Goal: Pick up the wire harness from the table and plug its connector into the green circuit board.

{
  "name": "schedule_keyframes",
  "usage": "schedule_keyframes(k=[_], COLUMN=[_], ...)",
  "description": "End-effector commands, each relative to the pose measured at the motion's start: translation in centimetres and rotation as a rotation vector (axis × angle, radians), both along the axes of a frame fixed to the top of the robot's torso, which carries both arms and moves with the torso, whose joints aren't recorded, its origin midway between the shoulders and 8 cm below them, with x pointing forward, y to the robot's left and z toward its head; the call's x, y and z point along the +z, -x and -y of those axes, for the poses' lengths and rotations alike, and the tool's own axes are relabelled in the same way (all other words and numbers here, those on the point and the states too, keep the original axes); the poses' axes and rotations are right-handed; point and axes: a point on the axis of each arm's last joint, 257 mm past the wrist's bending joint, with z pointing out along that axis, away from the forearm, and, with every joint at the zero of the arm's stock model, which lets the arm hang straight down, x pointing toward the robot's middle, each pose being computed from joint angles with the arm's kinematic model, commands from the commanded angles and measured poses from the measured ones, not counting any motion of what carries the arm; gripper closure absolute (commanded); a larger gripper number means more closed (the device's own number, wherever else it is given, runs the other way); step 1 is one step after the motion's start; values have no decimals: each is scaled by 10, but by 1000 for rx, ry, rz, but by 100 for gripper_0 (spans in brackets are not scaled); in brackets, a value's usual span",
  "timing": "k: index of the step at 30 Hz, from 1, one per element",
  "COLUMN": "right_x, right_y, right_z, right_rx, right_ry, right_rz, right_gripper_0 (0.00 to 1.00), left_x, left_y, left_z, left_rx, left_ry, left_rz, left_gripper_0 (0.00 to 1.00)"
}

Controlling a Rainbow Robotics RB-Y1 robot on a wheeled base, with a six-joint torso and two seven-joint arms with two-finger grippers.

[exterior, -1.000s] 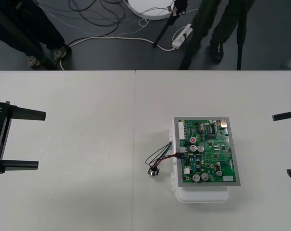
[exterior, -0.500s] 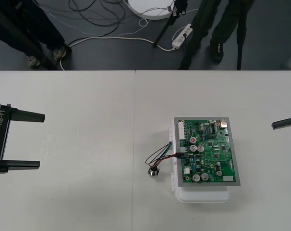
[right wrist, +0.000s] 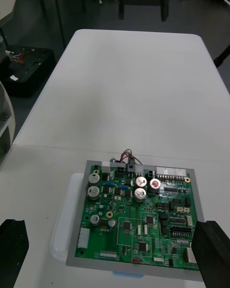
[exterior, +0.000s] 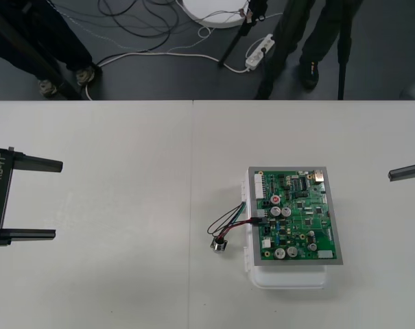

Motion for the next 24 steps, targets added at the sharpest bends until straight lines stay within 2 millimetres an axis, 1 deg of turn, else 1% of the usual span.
schedule_keyframes(k=[1, 9, 19, 24], right_x=[10, 8, 9, 8], right_y=[-8, -16, -14, -11], right_z=[-2, -7, -8, -8], right_rx=[-94, -159, -152, -145], right_ry=[-64, -96, -100, -97], right_rz=[-57, -54, -58, -62], right_gripper_0=[0, 0, 0, 0], left_x=[-6, -7, -13, -21], left_y=[9, 7, 3, -2], left_z=[-8, -11, -18, -25], left_rx=[-22, -13, 7, 23], left_ry=[-20, -15, -8, 6], left_rz=[25, 16, 1, -23], left_gripper_0=[0, 0, 0, 0])
